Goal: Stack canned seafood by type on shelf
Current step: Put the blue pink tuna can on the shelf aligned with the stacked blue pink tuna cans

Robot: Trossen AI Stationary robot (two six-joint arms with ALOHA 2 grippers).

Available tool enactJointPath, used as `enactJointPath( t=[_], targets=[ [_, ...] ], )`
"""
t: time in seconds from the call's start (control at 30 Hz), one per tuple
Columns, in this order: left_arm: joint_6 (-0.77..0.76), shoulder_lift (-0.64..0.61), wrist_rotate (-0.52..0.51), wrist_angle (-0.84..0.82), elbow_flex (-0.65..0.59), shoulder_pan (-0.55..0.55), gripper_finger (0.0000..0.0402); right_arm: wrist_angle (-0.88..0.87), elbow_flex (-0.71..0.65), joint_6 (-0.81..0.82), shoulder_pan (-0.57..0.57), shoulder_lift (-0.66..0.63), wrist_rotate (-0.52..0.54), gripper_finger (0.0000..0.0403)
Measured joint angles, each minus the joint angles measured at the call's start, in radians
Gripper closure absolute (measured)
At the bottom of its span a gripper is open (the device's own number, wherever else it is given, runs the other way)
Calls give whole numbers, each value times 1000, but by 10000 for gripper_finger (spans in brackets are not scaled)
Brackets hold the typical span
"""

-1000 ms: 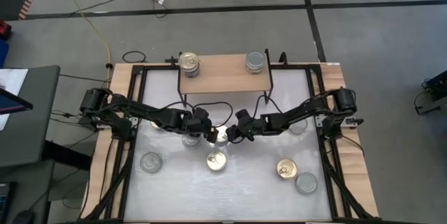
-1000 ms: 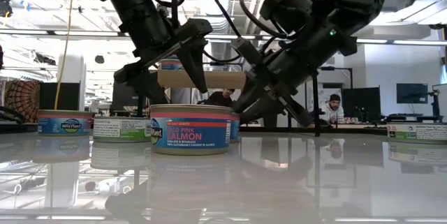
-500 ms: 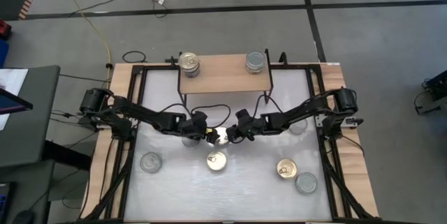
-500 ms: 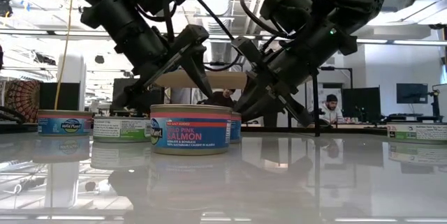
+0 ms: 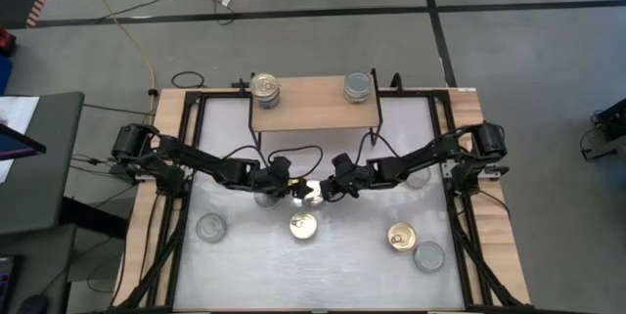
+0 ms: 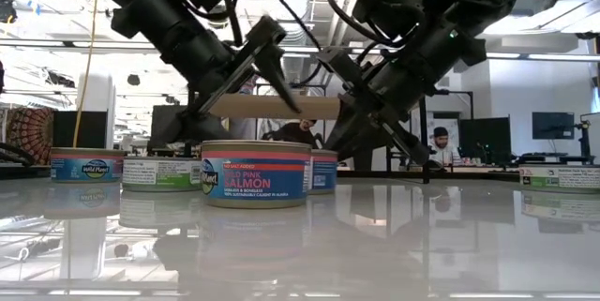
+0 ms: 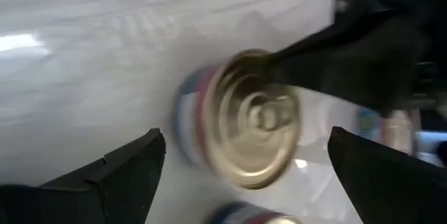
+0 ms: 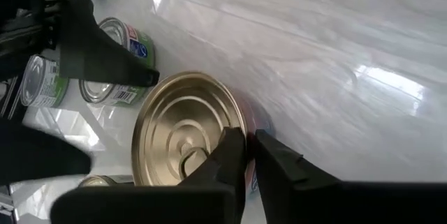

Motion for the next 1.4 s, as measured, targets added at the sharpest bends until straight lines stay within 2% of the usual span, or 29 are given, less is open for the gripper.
enactJointPath(
  t=[0.23, 0.5, 0.83, 1.0, 1.17, 1.4],
  targets=[
    [-70, 65, 64, 29, 0, -17, 20, -21, 0, -5, 0, -1, 1, 364],
    [-130, 124, 75, 196, 3, -52, 20, -33, -1, -6, 5, -1, 5, 373],
    [-181, 126, 71, 194, 3, -51, 20, -42, -1, 5, 25, 0, 9, 374],
    [-208, 127, 22, 193, 3, -51, 20, -44, -1, 9, 38, 1, 27, 374],
    [-209, 128, 17, 200, 2, -53, 20, -73, -1, 24, 51, 1, 54, 374],
    [-223, 128, 68, 126, 4, -60, 20, -75, -1, 40, 68, 2, 73, 374]
  ],
)
